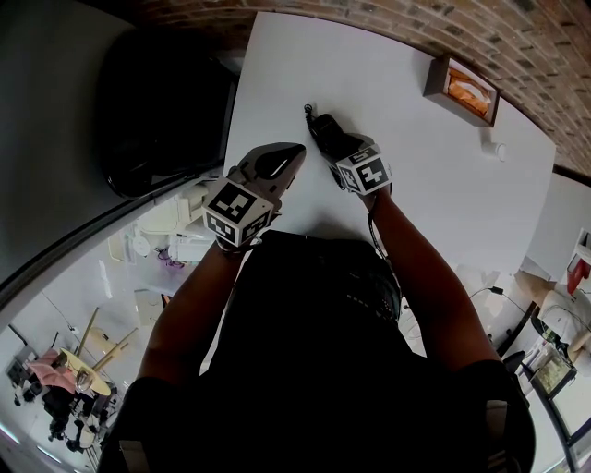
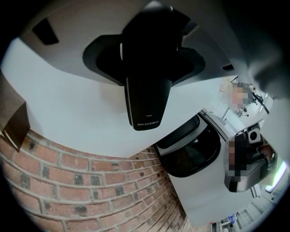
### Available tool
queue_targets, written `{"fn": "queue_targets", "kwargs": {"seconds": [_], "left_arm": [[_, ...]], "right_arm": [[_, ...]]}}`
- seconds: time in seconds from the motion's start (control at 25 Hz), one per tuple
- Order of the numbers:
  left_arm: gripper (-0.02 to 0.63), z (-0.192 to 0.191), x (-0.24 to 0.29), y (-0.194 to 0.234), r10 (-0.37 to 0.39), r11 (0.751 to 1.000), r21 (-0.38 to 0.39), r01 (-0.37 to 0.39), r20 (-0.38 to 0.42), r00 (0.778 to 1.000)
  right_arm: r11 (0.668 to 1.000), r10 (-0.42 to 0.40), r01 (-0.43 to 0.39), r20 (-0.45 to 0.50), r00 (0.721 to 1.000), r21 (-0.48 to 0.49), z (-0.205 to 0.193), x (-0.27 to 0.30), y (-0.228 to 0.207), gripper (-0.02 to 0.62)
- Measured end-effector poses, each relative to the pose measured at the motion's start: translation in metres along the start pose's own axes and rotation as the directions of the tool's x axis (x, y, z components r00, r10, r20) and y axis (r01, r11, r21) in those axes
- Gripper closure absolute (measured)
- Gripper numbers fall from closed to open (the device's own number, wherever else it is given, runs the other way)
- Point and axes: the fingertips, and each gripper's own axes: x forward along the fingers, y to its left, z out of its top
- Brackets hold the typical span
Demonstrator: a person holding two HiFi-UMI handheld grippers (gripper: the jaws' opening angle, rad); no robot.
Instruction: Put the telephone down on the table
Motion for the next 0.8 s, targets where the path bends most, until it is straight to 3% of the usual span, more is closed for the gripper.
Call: {"fn": "queue_targets", "kwargs": {"seconds": [0.52, 0.8], "left_arm": [[0.598, 0.009, -0.019, -0.014, -0.018, 0.999, 0.042, 0.017, 0.017, 1.0], [0.598, 0.023, -0.038, -0.03, -0.056, 0.996, 0.07, 0.053, 0.042, 0.998]], "right_arm": [[0.999, -0.046, 0.046, 0.073, 0.996, -0.001, 0.01, -0.028, 0.006, 0.311], [0.995, -0.099, 0.098, 0.186, 0.978, 0.016, 0.033, -0.073, 0.019, 0.311]]}}
